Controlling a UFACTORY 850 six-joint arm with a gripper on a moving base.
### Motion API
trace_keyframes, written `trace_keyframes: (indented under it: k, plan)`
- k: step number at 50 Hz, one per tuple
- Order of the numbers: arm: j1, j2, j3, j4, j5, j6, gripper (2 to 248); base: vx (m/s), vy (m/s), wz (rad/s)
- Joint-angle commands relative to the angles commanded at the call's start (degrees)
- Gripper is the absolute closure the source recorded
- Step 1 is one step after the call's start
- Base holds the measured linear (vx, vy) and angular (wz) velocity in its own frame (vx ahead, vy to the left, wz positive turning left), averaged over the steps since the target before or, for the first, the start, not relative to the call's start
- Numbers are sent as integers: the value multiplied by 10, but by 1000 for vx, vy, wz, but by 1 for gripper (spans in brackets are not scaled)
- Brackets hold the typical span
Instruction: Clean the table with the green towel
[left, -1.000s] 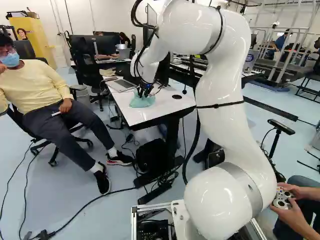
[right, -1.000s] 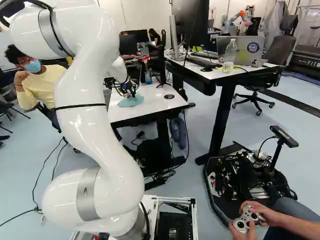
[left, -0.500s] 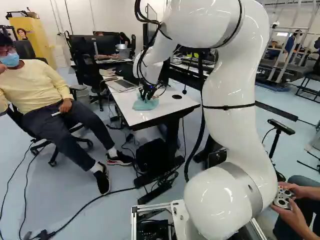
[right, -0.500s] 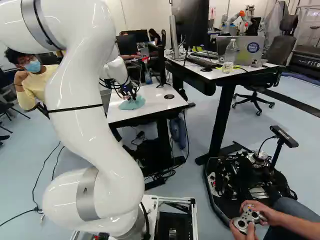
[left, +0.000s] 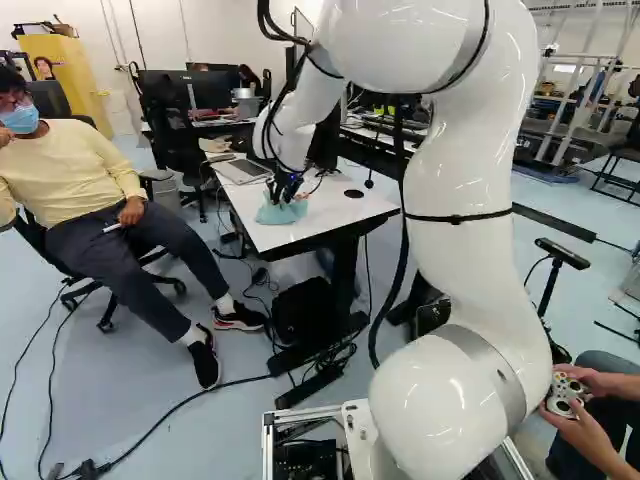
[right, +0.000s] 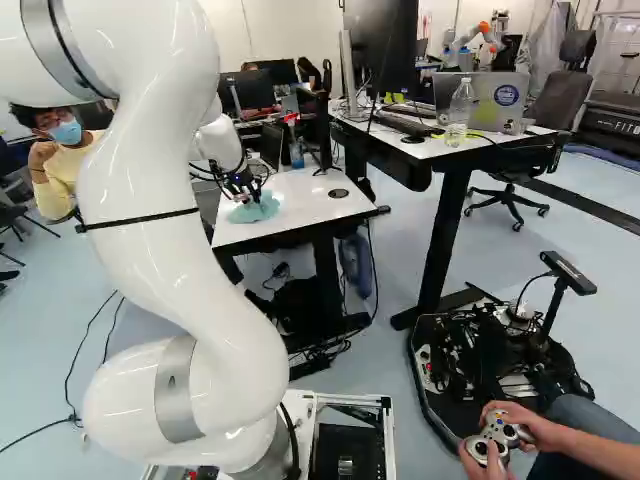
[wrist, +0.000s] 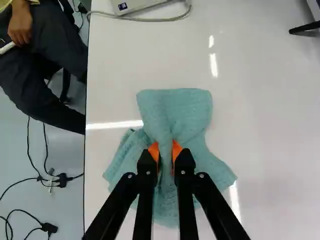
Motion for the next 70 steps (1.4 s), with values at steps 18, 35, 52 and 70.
trace_keyframes:
  k: [18,35,52,70]
  plan:
    - [5,-46,-61,0,0,0,200,0,0,0]
    - [-3,-84,-113,0,0,0,200,0,0,0]
    - [-28,-82,-110,0,0,0,200,0,0,0]
    - [-48,-49,-65,0,0,0,200,0,0,0]
